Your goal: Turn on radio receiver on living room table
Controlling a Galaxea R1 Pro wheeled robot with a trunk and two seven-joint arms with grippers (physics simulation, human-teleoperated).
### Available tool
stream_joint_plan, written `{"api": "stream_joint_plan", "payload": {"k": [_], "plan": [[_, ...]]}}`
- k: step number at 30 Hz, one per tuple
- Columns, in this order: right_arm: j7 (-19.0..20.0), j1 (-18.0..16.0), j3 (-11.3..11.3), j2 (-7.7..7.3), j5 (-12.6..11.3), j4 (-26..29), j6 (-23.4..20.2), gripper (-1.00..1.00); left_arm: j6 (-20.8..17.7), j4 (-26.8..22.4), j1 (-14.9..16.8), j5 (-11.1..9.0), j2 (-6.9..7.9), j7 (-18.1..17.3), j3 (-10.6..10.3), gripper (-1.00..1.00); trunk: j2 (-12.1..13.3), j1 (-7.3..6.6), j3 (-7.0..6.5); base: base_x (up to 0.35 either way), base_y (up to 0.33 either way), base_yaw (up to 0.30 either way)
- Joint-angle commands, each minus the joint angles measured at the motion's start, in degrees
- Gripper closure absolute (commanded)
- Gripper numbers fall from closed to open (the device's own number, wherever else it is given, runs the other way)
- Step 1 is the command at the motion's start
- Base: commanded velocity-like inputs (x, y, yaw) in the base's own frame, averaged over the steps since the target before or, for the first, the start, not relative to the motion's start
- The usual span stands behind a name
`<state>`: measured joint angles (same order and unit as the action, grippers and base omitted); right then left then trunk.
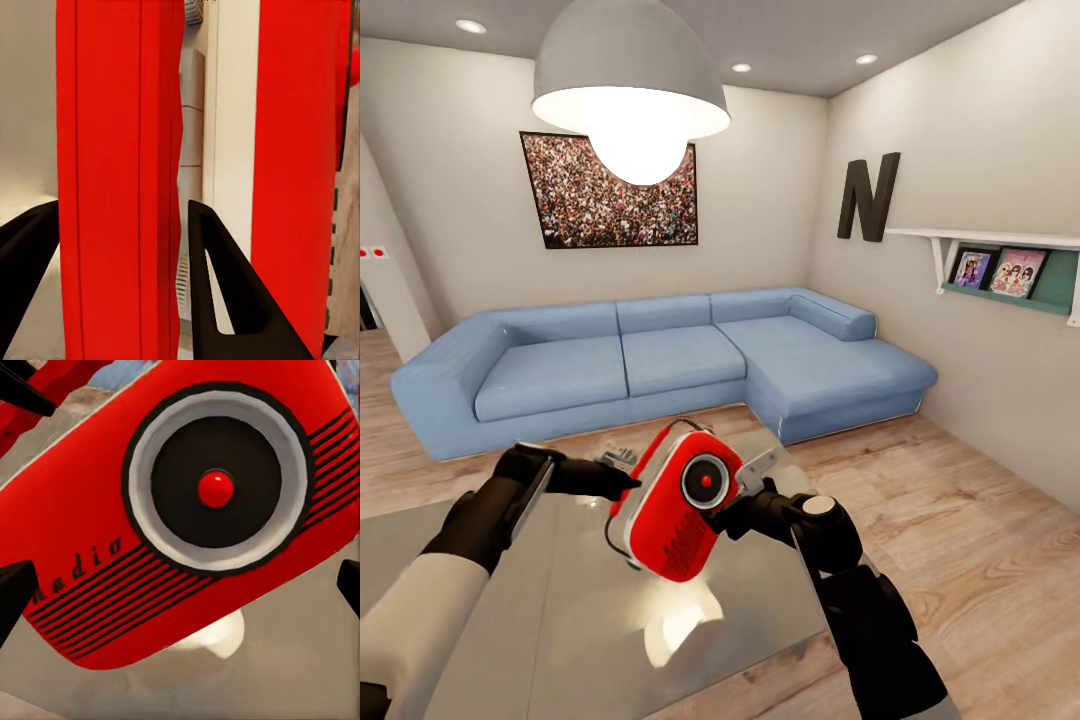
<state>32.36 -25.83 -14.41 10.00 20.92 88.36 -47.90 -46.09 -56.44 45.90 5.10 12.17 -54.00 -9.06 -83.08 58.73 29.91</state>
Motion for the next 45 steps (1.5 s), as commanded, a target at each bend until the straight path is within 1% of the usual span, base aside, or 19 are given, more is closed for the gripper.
{"api": "stream_joint_plan", "payload": {"k": [1, 2, 5, 8, 9, 12, 18, 21, 22, 23, 26, 28, 29, 30, 32, 36, 45], "plan": [[-0.06, -0.02, 0.00, 0.00, 0.03, 0.01, 0.00, -1.00, 0.06, -0.02, -0.42, -0.51, 0.10, -0.15, -0.39, 1.00, 0.00, 0.00, -0.01, 0.000, 0.000, 0.000], [-0.12, -0.13, 0.00, 0.00, 0.04, 0.02, 0.00, -1.00, 0.09, -0.05, -1.04, -0.43, 0.25, -0.27, -0.79, 1.00, 0.00, 0.00, -0.01, 0.000, 0.000, 0.000], [-0.17, -0.52, 0.00, 0.00, 0.06, 0.04, 0.00, -1.00, 0.17, -0.05, -1.59, -0.36, 0.37, -0.36, -1.10, 1.00, 0.00, 0.00, -0.01, 0.000, 0.000, 0.000], [-0.19, -0.94, 0.00, 0.00, 0.08, 0.06, -0.07, -1.00, 0.20, 0.03, -2.08, -0.28, 1.56, -0.39, -1.67, 1.00, 0.00, 0.00, -0.01, 0.000, 0.000, 0.000], [-0.19, -1.03, 0.00, 0.00, 0.08, 0.06, -0.08, -1.00, 0.24, 0.10, -2.56, -0.27, 2.24, -0.36, -3.53, 1.00, 0.00, 0.00, -0.01, 0.000, 0.000, 0.000], [-0.19, -1.06, 0.00, 0.00, 0.03, 0.05, -0.09, -1.00, 0.27, 0.00, -3.05, -0.26, 2.68, -0.32, -4.57, 1.00, 0.00, 0.00, -0.01, 0.000, 0.000, 0.000], [-0.15, -1.07, -0.05, 0.00, -0.02, 0.01, -0.09, -1.00, 0.21, -0.33, -3.10, -0.26, 2.77, -0.31, -4.55, 1.00, 0.00, 0.00, -0.01, 0.000, 0.000, 0.000], [-0.10, -1.07, -0.44, 0.00, -0.08, -0.02, -0.14, -1.00, 0.15, -0.51, -3.10, -0.28, 2.72, -0.37, -4.36, 1.00, 0.00, 0.00, -0.01, 0.000, 0.000, 0.000], [-0.07, -1.07, -0.95, 0.00, -0.08, -0.02, -0.15, -1.00, 0.14, -0.64, -3.10, -0.30, 2.71, -0.38, -4.26, 1.00, 0.00, 0.00, -0.01, 0.000, 0.000, 0.000], [-0.05, -1.07, -2.56, 0.00, -0.12, -0.04, -0.22, -1.00, 0.03, -1.40, -3.10, -0.34, 2.70, -0.39, -4.07, 1.00, 0.00, 0.00, -0.01, 0.000, 0.000, 0.000], [-0.03, -1.07, -3.32, 0.00, -0.16, -0.40, -0.30, -1.00, -0.04, -2.43, -3.10, -0.40, 2.74, -0.40, -3.81, 1.00, 0.00, 0.00, -0.01, 0.000, 0.000, 0.000], [0.06, -1.07, -3.56, 0.00, -0.17, -0.97, -0.33, -1.00, -0.10, -3.24, -3.10, -0.42, 2.76, -0.40, -2.40, 1.00, 0.00, 0.00, -0.01, 0.000, 0.000, 0.000], [0.08, -1.07, -3.64, 0.00, -0.17, -1.20, -0.34, -1.00, -0.12, -3.68, -3.10, -0.46, 2.75, -0.42, -1.18, 1.00, 0.00, 0.00, -0.01, 0.000, 0.000, 0.000], [0.14, -1.07, -3.74, 0.00, -0.18, -1.73, -0.35, -1.00, -0.14, -4.38, -3.10, -0.57, 2.76, -0.47, 1.91, 1.00, 0.00, 0.00, -0.01, 0.000, 0.000, 0.000], [0.15, -1.07, -3.74, 0.00, -0.18, -1.89, -0.35, -1.00, -0.14, -4.51, -3.10, -0.59, 2.81, -0.48, 2.66, 1.00, 0.00, 0.00, -0.01, 0.000, 0.000, 0.000], [0.24, -1.07, -3.65, 0.00, -0.23, -2.12, -0.24, -1.00, -0.15, -4.63, -3.10, -0.57, 2.92, -0.50, 3.29, 1.00, 0.00, 0.00, -0.01, 0.000, 0.000, 0.000], [0.06, -1.07, -3.70, 0.00, -0.10, -2.13, -0.17, -1.00, -0.06, -4.33, -3.10, -0.54, 2.95, -0.57, 2.98, 1.00, 0.00, 0.00, -0.01, 0.000, 0.000, 0.000]]}}
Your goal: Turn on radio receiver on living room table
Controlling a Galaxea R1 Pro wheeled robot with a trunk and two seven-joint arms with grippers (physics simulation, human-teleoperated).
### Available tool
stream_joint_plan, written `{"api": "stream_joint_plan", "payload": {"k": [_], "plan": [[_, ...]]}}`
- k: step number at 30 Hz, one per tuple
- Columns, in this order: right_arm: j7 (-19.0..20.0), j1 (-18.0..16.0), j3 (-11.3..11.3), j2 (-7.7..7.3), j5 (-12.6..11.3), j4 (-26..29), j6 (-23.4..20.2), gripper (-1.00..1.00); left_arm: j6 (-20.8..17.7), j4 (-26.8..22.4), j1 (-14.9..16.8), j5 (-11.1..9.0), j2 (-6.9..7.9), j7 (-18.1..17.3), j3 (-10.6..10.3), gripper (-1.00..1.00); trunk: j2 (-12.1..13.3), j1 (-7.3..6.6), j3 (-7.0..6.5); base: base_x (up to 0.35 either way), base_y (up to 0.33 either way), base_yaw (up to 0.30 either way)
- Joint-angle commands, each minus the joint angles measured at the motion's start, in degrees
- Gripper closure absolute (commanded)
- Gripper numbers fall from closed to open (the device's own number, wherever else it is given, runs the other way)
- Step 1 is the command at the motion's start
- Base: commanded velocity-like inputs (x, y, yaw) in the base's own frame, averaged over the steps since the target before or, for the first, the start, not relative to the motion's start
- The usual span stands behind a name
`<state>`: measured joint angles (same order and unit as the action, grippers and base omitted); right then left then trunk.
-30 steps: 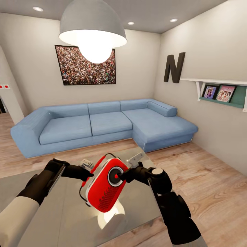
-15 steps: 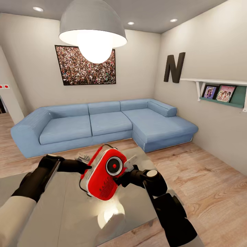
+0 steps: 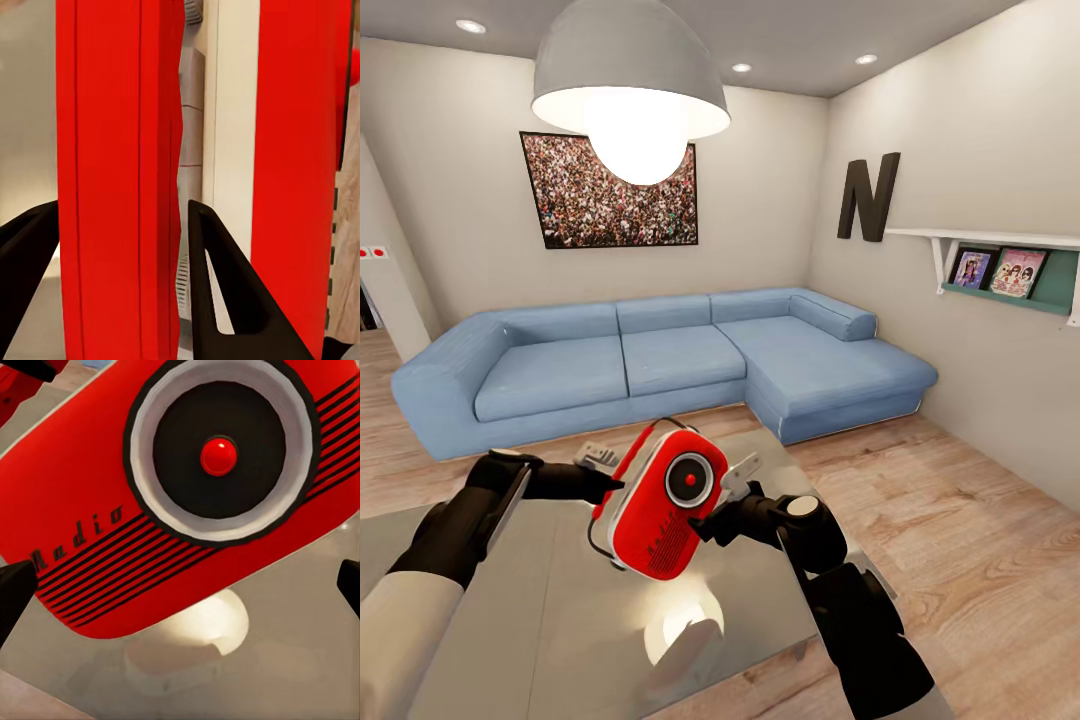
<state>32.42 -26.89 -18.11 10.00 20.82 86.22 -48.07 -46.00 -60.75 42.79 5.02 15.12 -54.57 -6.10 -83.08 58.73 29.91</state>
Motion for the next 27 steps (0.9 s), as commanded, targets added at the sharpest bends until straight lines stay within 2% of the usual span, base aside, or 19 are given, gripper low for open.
{"api": "stream_joint_plan", "payload": {"k": [1, 19, 20, 27], "plan": [[-0.03, 0.00, 0.00, 0.00, 0.00, 0.00, 0.00, -1.00, -0.15, 0.06, 0.01, -0.46, -0.01, -0.01, -0.04, 1.00, 0.00, 0.00, 0.00, 0.000, 0.000, 0.000], [-0.17, 0.00, 0.01, 0.00, 0.10, 0.00, -0.01, -1.00, 0.03, 0.20, -1.29, -0.41, 0.00, -0.01, -0.23, 1.00, 0.00, 0.00, 0.00, 0.000, 0.000, 0.000], [-0.17, 0.00, 0.01, 0.00, 0.10, 0.00, -0.01, 1.00, 0.03, 0.20, -1.29, -0.41, 0.00, -0.01, -0.23, 1.00, 0.00, 0.00, 0.00, 0.000, 0.000, 0.000], [-0.24, 0.00, 0.01, 0.00, 0.10, 0.00, 0.08, 1.00, 0.03, 0.20, -1.54, -0.38, 0.00, -0.01, -0.25, 1.00, 0.00, 0.00, 0.00, 0.000, 0.000, 0.000]]}}
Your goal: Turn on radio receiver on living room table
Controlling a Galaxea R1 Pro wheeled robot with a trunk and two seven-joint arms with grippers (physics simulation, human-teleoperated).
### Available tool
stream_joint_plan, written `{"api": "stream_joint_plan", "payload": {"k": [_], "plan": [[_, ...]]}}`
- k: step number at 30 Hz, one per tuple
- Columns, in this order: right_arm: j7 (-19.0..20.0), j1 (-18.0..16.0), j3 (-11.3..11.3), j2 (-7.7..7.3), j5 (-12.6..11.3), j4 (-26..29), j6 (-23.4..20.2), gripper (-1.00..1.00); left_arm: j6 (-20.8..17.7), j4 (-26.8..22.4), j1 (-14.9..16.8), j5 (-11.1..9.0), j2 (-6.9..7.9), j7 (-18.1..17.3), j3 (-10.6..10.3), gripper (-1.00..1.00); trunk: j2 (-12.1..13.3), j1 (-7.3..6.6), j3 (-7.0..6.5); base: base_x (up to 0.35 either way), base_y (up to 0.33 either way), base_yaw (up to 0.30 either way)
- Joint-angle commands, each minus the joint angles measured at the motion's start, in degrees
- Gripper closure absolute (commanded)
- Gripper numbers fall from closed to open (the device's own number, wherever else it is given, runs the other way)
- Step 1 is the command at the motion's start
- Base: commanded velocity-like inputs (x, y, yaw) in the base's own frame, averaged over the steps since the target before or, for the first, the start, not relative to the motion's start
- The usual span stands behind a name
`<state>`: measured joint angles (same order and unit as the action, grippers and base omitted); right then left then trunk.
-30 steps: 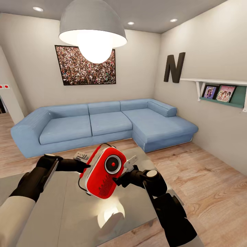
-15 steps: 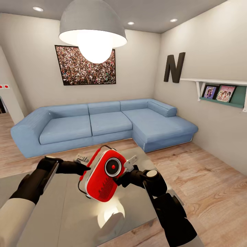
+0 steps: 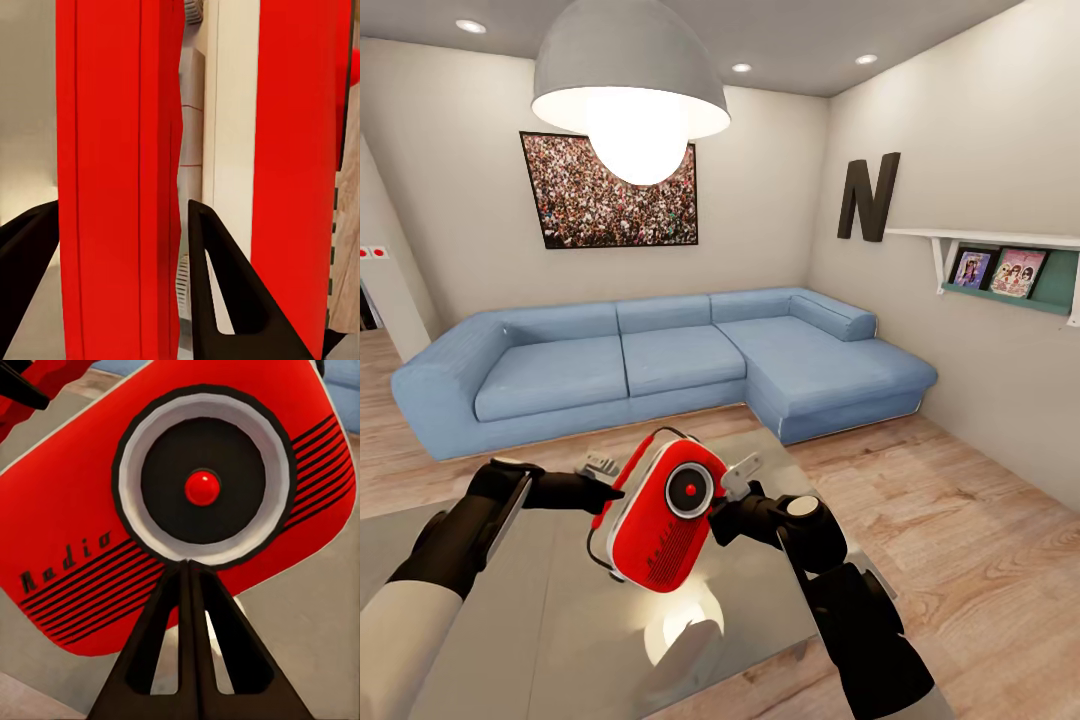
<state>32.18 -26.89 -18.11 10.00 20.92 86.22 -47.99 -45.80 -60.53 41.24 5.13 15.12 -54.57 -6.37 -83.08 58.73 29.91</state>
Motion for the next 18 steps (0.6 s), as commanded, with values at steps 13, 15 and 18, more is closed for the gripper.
{"api": "stream_joint_plan", "payload": {"k": [13, 15, 18], "plan": [[-0.09, 0.00, 0.00, 0.00, 0.00, -0.18, 0.11, 1.00, -0.17, -0.46, -0.56, -0.47, -0.01, -0.39, -3.07, 1.00, 0.00, 0.00, 0.00, 0.000, 0.000, 0.000], [-0.09, 0.00, 0.00, 0.00, 0.00, -0.46, 0.14, 1.00, -0.17, -0.50, -0.58, -0.47, -0.01, -1.00, -3.14, 1.00, 0.00, 0.00, 0.00, 0.000, 0.000, 0.000], [-0.15, 0.00, 0.00, 0.00, 0.00, -0.76, 0.17, 1.00, -0.17, -0.70, -0.60, -0.45, -0.01, -3.22, -3.20, 1.00, 0.00, 0.00, 0.00, 0.000, 0.000, 0.000]]}}
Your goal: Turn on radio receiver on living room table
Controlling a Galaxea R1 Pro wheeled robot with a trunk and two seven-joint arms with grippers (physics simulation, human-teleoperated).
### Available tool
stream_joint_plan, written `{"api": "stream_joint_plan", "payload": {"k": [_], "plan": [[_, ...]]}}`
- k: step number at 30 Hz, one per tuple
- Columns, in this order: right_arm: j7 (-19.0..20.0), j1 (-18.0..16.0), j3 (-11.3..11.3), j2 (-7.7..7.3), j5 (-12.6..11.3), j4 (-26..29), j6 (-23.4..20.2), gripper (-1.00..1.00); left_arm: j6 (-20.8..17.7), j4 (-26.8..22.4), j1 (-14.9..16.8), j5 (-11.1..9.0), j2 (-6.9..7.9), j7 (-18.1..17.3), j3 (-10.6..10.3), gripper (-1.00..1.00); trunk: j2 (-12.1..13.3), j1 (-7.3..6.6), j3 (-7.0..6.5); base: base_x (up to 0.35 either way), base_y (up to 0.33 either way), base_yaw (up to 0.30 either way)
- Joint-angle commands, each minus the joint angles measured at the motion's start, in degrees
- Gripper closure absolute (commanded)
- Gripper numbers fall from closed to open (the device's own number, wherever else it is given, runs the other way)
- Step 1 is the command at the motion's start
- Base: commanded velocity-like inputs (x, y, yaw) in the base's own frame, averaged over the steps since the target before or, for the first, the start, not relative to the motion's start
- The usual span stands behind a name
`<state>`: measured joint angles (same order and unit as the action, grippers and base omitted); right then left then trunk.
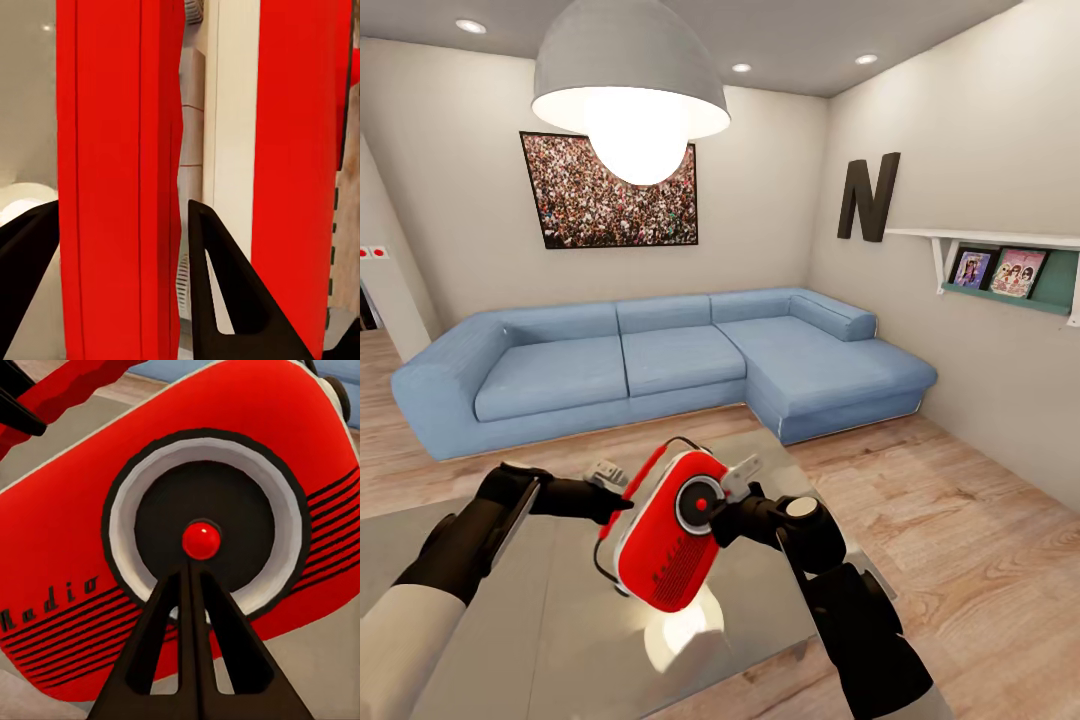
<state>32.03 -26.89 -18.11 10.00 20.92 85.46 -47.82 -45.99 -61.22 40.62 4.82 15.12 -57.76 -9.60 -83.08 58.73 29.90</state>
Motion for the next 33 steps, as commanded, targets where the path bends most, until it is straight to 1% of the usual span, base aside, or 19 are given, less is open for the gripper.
{"api": "stream_joint_plan", "payload": {"k": [1, 4, 5, 12, 13, 15, 19, 21, 22, 23, 26, 33], "plan": [[-0.15, 0.00, 0.00, 0.00, 0.00, -0.01, 0.03, 1.00, 0.03, -0.20, 0.00, -0.12, 0.00, -0.45, 0.02, 1.00, 0.00, 0.00, 0.00, 0.000, 0.000, 0.000], [-0.57, 0.00, 0.00, 0.00, 0.00, -0.08, 0.08, 1.00, 0.00, -1.42, -0.01, -0.15, 0.00, -1.05, 0.02, 1.00, 0.00, 0.00, 0.00, 0.000, 0.000, 0.000], [-0.69, 0.00, 0.00, 0.00, 0.00, -0.09, 0.09, 1.00, -0.09, -2.86, -0.02, -0.16, 0.00, -1.24, 0.02, 1.00, 0.00, 0.00, 0.00, 0.000, 0.000, 0.000], [-0.74, 0.00, 0.00, 0.00, 0.00, -0.06, 0.09, 1.00, -0.23, -5.47, -0.02, -0.25, 0.02, -1.38, 0.02, 1.00, 0.00, 0.00, 0.00, 0.000, 0.000, 0.000], [-0.74, 0.00, 0.00, 0.00, 0.00, -0.06, 0.09, 1.00, -0.23, -6.50, -0.02, -0.29, 0.06, -1.43, 0.02, 1.00, 0.00, 0.00, 0.00, 0.000, 0.000, 0.000], [-0.74, 0.00, 0.00, 0.00, 0.00, -0.06, 0.09, 1.00, -0.24, -7.01, -0.02, -0.32, 0.36, -2.11, 0.02, 1.00, 0.00, 0.00, 0.00, 0.000, 0.000, 0.000], [-0.74, 0.00, 0.00, 0.00, 0.00, -0.04, 0.09, 1.00, -0.24, -7.17, -0.02, -0.24, 1.05, -5.32, 0.02, 1.00, 0.00, 0.00, 0.00, 0.000, 0.000, 0.000], [-0.74, 0.00, 0.00, 0.00, 0.00, -0.03, 0.09, 1.00, -0.24, -7.19, -0.16, -0.20, 1.55, -6.26, 0.02, 1.00, 0.00, 0.00, 0.00, 0.000, 0.000, 0.000], [-0.74, 0.00, 0.00, 0.00, 0.00, -0.03, 0.09, 1.00, -0.24, -7.23, -0.35, -0.19, 1.96, -6.63, 0.02, 1.00, 0.00, 0.00, 0.00, 0.000, 0.000, 0.000], [-0.74, 0.00, 0.00, 0.00, 0.00, -0.04, 0.09, 1.00, -0.24, -7.35, -0.69, -0.17, 2.93, -7.27, 0.02, 1.00, 0.00, 0.00, 0.00, 0.000, 0.000, 0.000], [-0.74, 0.00, 0.00, 0.00, 0.00, -0.03, 0.09, 1.00, -0.24, -7.37, -0.78, -0.17, 3.23, -7.87, 0.02, 1.00, 0.00, 0.00, 0.00, 0.000, 0.000, 0.000], [-0.74, 0.00, 0.00, 0.00, 0.00, -0.03, 0.09, 1.00, -0.24, -7.34, -0.81, -0.16, 3.40, -8.14, 0.02, 1.00, 0.00, 0.00, 0.00, 0.000, 0.000, 0.000]]}}
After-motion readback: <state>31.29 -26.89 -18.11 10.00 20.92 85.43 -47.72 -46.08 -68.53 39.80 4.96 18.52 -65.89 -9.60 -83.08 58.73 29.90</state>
